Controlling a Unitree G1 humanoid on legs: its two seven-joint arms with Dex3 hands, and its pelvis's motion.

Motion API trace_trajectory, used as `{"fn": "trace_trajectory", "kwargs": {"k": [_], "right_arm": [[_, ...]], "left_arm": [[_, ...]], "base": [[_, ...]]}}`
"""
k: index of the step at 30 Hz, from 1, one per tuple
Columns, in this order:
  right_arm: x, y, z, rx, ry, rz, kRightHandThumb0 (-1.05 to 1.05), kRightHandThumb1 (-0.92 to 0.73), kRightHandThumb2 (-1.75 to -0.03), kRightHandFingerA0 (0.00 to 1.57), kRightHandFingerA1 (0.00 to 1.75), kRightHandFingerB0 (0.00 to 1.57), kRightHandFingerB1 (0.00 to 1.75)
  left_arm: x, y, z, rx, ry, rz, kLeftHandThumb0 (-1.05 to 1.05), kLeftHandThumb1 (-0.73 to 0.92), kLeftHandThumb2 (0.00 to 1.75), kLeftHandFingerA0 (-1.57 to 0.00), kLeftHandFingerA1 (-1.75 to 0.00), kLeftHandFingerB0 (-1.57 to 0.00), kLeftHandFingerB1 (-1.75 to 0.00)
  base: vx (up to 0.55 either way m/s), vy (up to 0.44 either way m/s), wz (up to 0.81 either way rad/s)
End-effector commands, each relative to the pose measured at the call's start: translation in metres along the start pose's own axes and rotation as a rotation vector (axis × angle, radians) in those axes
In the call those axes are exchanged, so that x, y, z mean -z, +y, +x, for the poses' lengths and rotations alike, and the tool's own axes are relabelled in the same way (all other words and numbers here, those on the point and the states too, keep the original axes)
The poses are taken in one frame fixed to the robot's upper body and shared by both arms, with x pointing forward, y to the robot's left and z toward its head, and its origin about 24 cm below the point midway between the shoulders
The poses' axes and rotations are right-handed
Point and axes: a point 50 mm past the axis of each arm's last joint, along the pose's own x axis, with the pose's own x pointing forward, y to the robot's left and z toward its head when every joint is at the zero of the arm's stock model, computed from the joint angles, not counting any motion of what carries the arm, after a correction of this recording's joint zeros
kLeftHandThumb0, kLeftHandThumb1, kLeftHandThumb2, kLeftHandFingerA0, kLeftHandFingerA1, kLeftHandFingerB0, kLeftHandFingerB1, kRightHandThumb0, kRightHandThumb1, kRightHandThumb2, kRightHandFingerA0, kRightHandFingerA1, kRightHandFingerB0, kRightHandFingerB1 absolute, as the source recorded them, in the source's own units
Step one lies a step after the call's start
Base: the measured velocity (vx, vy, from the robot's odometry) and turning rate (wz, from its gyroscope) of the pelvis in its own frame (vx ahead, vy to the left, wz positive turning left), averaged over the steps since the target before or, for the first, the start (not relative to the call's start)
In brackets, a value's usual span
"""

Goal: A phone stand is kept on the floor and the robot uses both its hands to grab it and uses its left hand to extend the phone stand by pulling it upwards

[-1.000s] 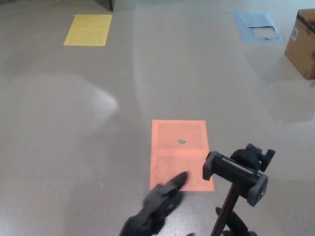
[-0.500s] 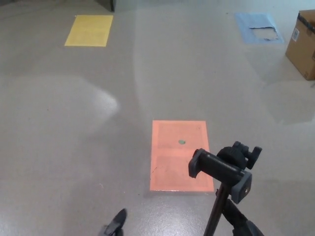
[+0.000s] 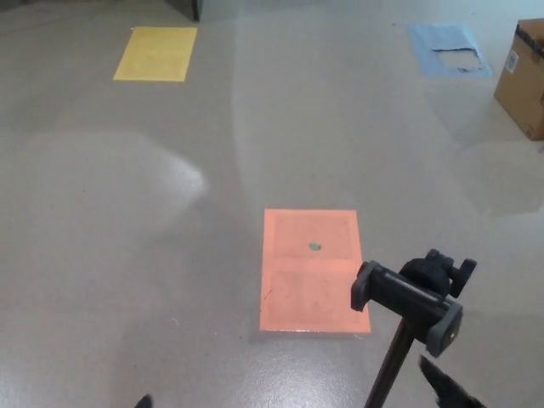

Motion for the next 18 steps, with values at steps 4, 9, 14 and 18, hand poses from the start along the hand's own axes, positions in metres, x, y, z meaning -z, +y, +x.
{"fn": "trace_trajectory", "kwargs": {"k": [4,9,14,18], "right_arm": [[0.012,-0.018,-0.061,-0.062,-0.019,-0.028,-1.05,-0.59,-1.06,0.03,0.13,0.0,0.0],[0.014,-0.015,-0.112,-0.1,0.018,0.098,-1.05,-0.65,-0.61,0.0,0.25,0.0,0.0],[0.008,-0.016,-0.133,-0.055,-0.003,0.117,-1.0,-0.57,-1.0,0.03,0.12,0.0,0.0],[-0.003,-0.014,-0.154,0.049,-0.004,0.133,-0.94,-0.63,-1.03,0.01,0.3,0.0,0.05]], "left_arm": [[0.003,0.018,-0.028,-0.018,-0.051,0.019,-0.85,0.6,1.01,-0.09,-0.2,0.0,-0.17],[0.004,0.032,-0.05,-0.069,-0.045,0.034,-0.84,0.79,0.64,-0.08,-0.28,0.0,-0.14],[0.007,0.036,-0.061,-0.095,-0.04,0.006,-0.84,0.64,0.77,-0.09,-0.29,0.0,-0.12],[0.009,0.046,-0.076,-0.118,-0.015,0.03,-0.79,0.81,0.65,-0.1,-0.29,0.0,-0.18]], "base": [[0.0,0.0,0.0],[0.0,0.0,0.0],[0.0,0.0,0.0],[0.0,0.0,0.0]]}}
